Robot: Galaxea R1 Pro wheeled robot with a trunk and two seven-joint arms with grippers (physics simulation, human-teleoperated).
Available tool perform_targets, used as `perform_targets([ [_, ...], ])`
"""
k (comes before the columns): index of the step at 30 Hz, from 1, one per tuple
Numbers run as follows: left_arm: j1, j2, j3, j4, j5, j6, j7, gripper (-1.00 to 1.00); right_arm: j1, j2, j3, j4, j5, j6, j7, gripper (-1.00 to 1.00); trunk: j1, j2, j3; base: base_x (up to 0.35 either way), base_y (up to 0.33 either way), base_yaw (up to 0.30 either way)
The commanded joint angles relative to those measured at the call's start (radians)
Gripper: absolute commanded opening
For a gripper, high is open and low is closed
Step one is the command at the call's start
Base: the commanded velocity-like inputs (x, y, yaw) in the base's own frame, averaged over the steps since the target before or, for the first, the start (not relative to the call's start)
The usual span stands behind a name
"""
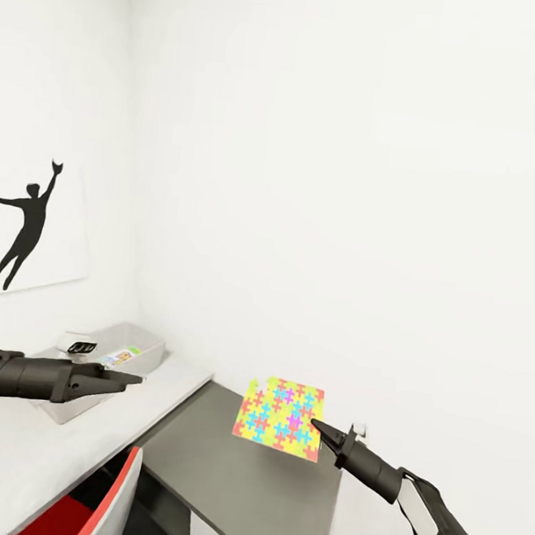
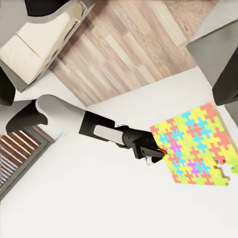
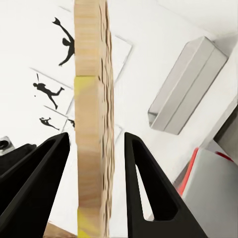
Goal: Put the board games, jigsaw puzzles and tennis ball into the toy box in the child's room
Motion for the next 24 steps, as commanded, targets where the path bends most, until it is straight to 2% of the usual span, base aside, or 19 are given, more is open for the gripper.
perform_targets([
  [1,-0.001,0.006,0.000,0.001,0.000,0.011,-0.004,1.00,0.001,-0.001,0.002,-0.007,-0.007,0.008,0.000,-1.00,0.000,-0.001,-0.001,0.000,0.000,0.275],
  [5,-0.001,0.015,0.006,0.002,-0.001,0.010,-0.004,1.00,0.002,-0.001,0.002,-0.016,-0.007,0.009,-0.001,-1.00,0.000,-0.001,-0.004,0.000,0.000,0.273],
  [9,0.000,0.018,0.027,0.004,-0.001,0.010,-0.004,1.00,0.002,-0.001,0.002,-0.020,-0.007,0.011,-0.001,-1.00,0.000,-0.001,-0.007,0.000,0.000,0.271],
  [24,0.005,0.026,0.053,0.026,-0.001,0.010,-0.004,1.00,0.002,-0.006,0.002,-0.022,-0.008,0.014,0.000,-1.00,0.000,-0.001,-0.020,0.000,0.000,0.258],
])
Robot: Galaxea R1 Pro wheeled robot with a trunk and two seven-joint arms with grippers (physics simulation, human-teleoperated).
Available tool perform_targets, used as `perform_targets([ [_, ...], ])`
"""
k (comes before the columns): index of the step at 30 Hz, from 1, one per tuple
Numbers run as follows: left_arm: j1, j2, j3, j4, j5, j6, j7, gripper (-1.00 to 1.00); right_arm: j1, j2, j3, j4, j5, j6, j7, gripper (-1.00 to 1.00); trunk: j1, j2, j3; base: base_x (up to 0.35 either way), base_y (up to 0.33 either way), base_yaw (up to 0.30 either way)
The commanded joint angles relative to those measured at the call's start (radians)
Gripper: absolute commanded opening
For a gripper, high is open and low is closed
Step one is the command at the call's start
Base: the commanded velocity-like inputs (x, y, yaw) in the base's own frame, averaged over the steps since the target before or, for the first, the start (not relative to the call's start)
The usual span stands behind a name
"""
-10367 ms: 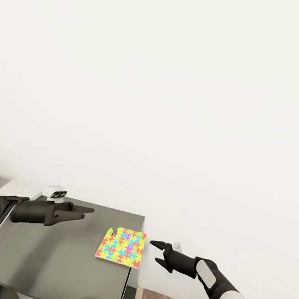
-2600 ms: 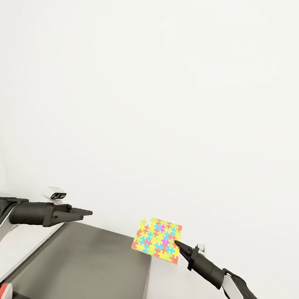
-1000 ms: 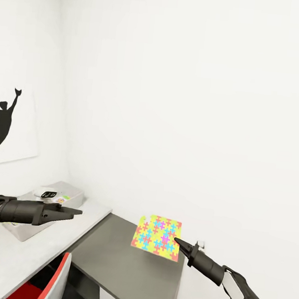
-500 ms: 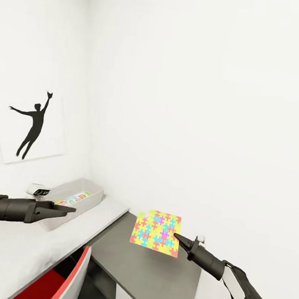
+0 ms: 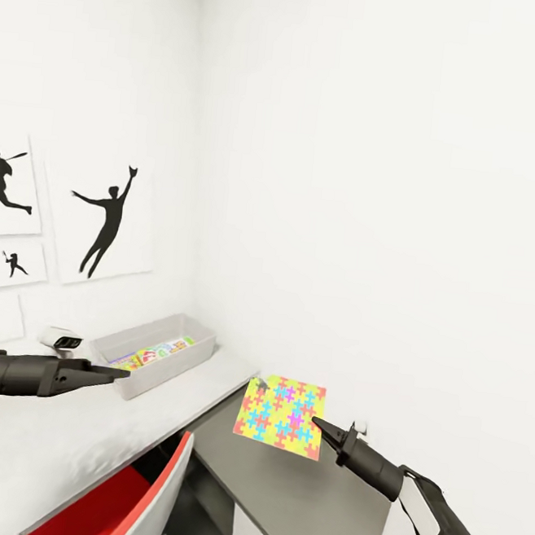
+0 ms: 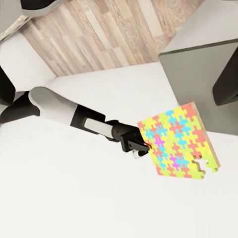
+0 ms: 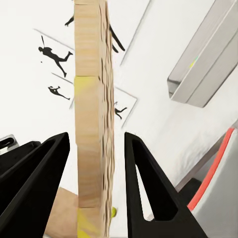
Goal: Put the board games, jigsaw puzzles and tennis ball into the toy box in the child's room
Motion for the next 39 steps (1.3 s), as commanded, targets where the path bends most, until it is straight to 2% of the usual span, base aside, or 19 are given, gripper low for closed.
perform_targets([
  [1,0.000,0.000,0.000,0.001,0.000,0.011,-0.004,1.00,0.000,-0.001,0.002,0.000,-0.007,0.008,0.001,-1.00,0.000,-0.001,-0.002,0.000,0.000,0.238],
  [11,0.007,-0.001,0.002,0.013,0.002,0.008,-0.004,1.00,-0.003,0.000,0.001,0.002,-0.002,0.014,-0.005,-1.00,0.000,-0.001,-0.013,0.000,0.000,0.236],
  [15,0.007,-0.001,0.002,0.014,0.001,0.007,-0.004,1.00,-0.024,-0.002,-0.003,0.002,-0.001,0.035,-0.009,-1.00,0.000,-0.001,-0.017,0.000,0.000,0.235],
  [20,0.008,-0.001,0.002,0.014,0.001,0.005,-0.004,1.00,-0.093,-0.009,-0.007,0.001,0.002,0.080,-0.042,-1.00,0.000,-0.001,-0.023,0.000,0.000,0.224],
  [29,0.013,-0.001,0.028,0.018,0.001,0.004,-0.004,1.00,-0.219,-0.014,-0.010,0.001,-0.002,0.159,-0.186,-1.00,0.000,-0.001,-0.033,0.008,0.050,0.215],
  [32,0.016,-0.001,0.041,0.024,0.001,0.003,-0.004,1.00,-0.248,-0.024,-0.010,0.002,-0.005,0.176,-0.210,-1.00,0.000,-0.001,-0.037,0.039,0.047,0.214],
  [39,0.022,-0.001,0.050,0.028,0.001,0.003,-0.004,1.00,-0.273,-0.039,-0.015,0.003,-0.006,0.189,-0.224,-1.00,0.000,-0.001,-0.045,0.008,0.046,0.210],
])
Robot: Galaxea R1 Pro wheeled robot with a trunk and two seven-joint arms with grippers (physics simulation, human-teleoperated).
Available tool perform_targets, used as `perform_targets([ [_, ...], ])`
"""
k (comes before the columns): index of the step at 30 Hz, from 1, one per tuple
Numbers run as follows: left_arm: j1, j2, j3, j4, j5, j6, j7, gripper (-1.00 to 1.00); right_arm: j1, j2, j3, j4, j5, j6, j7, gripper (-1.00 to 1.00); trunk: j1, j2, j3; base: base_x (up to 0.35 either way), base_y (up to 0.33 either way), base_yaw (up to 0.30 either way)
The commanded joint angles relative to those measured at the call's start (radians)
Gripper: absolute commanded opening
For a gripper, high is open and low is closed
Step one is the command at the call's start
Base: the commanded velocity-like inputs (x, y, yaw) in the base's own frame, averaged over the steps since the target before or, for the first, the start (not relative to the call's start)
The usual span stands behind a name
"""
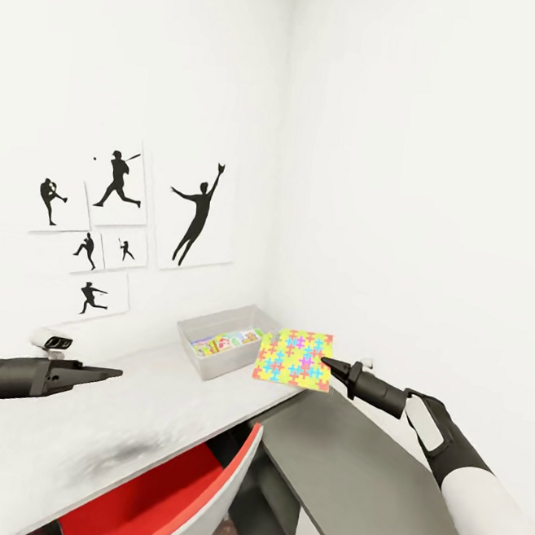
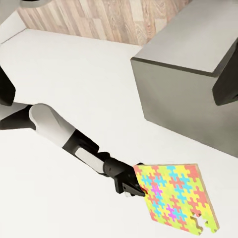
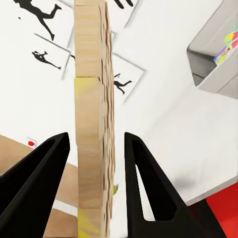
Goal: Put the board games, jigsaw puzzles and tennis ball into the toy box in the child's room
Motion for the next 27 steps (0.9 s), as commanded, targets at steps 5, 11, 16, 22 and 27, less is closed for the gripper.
perform_targets([
  [5,0.000,0.000,0.000,0.001,0.000,0.010,-0.004,1.00,-0.008,-0.016,-0.003,0.000,-0.003,0.006,-0.003,-1.00,0.000,-0.001,-0.007,0.017,0.080,0.203],
  [11,0.000,0.000,0.001,0.001,0.000,0.009,-0.004,1.00,-0.013,-0.029,-0.003,0.001,-0.003,0.007,-0.009,-1.00,0.000,-0.001,-0.014,0.027,0.092,0.202],
  [16,0.000,0.000,0.001,0.001,0.000,0.009,-0.004,1.00,-0.009,-0.033,-0.020,0.000,-0.004,0.005,-0.009,-1.00,0.000,-0.001,-0.021,0.066,0.081,0.201],
  [22,0.000,0.000,0.001,0.001,0.000,0.009,-0.004,1.00,0.001,-0.034,-0.090,-0.001,0.002,0.004,-0.010,-1.00,0.000,-0.001,-0.025,0.087,0.031,0.119],
  [27,0.000,0.000,0.001,0.001,0.000,0.009,-0.004,1.00,0.003,-0.034,-0.100,-0.002,0.005,0.005,-0.009,-1.00,0.000,-0.001,-0.025,0.065,0.039,0.011],
])
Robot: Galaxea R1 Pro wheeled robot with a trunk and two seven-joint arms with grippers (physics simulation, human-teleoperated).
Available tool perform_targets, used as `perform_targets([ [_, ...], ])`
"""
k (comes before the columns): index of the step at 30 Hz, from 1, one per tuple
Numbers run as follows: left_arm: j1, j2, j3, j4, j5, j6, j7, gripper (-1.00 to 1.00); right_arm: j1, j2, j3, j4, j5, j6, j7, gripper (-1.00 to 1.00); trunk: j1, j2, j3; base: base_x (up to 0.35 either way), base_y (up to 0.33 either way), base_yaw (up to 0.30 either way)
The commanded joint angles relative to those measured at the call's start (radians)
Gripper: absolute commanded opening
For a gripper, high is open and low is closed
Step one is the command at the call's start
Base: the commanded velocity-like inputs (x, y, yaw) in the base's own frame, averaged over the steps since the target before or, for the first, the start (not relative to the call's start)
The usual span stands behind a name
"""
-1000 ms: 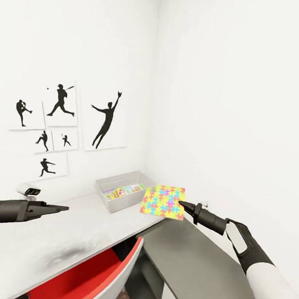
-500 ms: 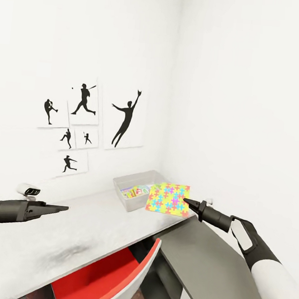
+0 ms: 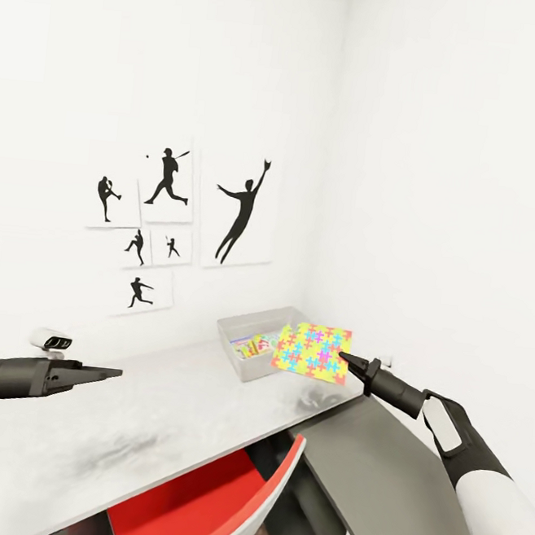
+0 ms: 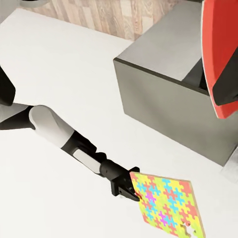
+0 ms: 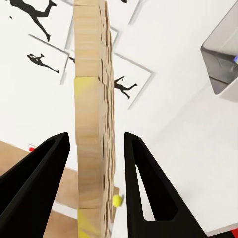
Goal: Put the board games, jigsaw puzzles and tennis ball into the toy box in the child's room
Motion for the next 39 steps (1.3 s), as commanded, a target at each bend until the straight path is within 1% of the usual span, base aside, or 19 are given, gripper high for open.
perform_targets([
  [1,0.000,0.000,0.000,0.000,0.000,0.011,-0.004,1.00,0.000,0.000,-0.002,0.000,-0.001,0.005,0.003,-1.00,0.001,-0.001,0.000,0.088,0.123,0.004],
  [9,0.000,0.000,0.000,0.000,0.000,0.011,-0.004,1.00,0.000,0.000,-0.003,0.000,0.000,0.006,0.003,-1.00,0.001,-0.001,-0.001,0.198,0.117,0.001],
  [22,0.000,0.000,0.000,0.000,-0.002,0.011,-0.004,1.00,0.000,0.000,-0.003,0.000,0.001,0.005,0.003,-1.00,0.001,-0.001,-0.001,0.262,-0.025,0.000],
  [31,0.000,-0.001,0.000,0.000,-0.002,0.011,-0.004,1.00,0.000,0.000,-0.003,0.000,0.001,0.005,0.003,-1.00,0.001,-0.001,-0.001,0.105,-0.017,0.000],
  [39,0.000,-0.001,0.000,0.000,-0.002,0.011,-0.004,1.00,0.000,-0.007,-0.003,0.000,0.000,0.005,0.005,-1.00,0.001,-0.001,-0.001,0.022,0.000,0.000],
])
